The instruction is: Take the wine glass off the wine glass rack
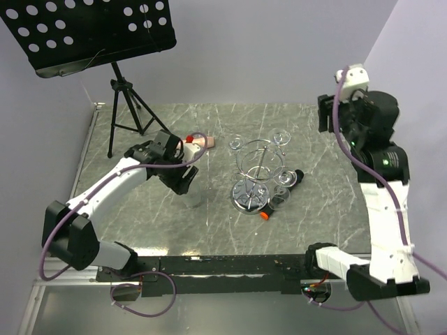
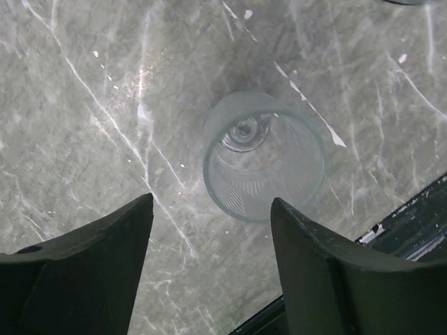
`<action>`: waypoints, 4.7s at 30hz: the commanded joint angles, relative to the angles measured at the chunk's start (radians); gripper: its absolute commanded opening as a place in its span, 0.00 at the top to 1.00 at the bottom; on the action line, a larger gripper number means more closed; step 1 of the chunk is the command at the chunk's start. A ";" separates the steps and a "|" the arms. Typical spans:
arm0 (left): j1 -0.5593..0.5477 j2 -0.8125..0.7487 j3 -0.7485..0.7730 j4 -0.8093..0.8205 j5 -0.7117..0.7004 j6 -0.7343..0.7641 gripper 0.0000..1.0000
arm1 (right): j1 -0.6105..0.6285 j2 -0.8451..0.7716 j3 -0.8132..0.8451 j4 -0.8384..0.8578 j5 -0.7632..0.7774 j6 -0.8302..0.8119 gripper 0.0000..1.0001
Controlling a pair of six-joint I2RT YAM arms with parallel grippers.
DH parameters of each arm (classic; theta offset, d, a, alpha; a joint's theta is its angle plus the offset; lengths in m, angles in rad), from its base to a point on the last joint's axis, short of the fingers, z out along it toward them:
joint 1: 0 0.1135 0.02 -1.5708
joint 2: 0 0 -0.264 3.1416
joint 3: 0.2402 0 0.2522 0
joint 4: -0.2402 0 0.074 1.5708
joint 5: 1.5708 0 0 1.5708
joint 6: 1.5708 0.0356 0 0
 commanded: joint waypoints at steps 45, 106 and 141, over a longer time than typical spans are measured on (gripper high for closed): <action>0.342 0.252 0.288 0.104 -0.132 0.004 0.99 | -0.179 0.054 -0.016 0.012 -0.209 0.145 0.31; 0.401 -0.319 -0.110 0.340 0.434 -0.118 0.31 | -0.178 0.086 -0.001 -0.120 -0.670 0.010 0.22; 0.055 -0.052 -0.027 0.754 0.574 0.019 0.01 | 0.166 0.178 0.018 -0.275 -0.817 -0.240 0.43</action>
